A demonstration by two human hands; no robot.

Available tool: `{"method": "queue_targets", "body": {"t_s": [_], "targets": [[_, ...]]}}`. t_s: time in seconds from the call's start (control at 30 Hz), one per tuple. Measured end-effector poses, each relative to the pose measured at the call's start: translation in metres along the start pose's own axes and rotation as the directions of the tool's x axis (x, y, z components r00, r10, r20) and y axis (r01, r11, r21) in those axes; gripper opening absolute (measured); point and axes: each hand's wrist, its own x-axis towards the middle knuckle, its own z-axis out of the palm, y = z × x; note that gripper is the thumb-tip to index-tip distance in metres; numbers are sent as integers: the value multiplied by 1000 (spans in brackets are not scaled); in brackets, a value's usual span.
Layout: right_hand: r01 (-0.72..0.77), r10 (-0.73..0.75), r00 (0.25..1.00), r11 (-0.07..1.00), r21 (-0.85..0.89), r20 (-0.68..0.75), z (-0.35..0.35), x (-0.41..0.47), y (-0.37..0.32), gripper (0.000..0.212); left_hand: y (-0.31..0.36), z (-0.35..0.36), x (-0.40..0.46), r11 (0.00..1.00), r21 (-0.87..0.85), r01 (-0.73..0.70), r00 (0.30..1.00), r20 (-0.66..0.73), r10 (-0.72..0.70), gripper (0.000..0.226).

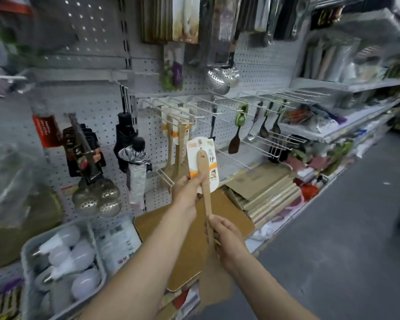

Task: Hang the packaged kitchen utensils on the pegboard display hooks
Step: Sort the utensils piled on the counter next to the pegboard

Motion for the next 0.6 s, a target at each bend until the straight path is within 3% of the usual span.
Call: {"method": "queue_targets", "body": {"t_s": [0.2,0.37,0.47,0.6], "targets": [[5,-10,997,998,62,81,-26,57,-30,16,5,52,31,998,-28,-48,998,-40,47,6],[-31,25,973,999,25,230,-51,96,-59,13,2,83,56,992,-77,-99,980,-182,84,7],[-47,47,960,999,-7,275,-65,118,-71,12,-1,99,65,987,-95,-129,961,-259,101,19],[-81,79,941,997,-7,329,-77,139,-81,9,-3,116,69,982,-129,-137,939,-333,87,7]]}}
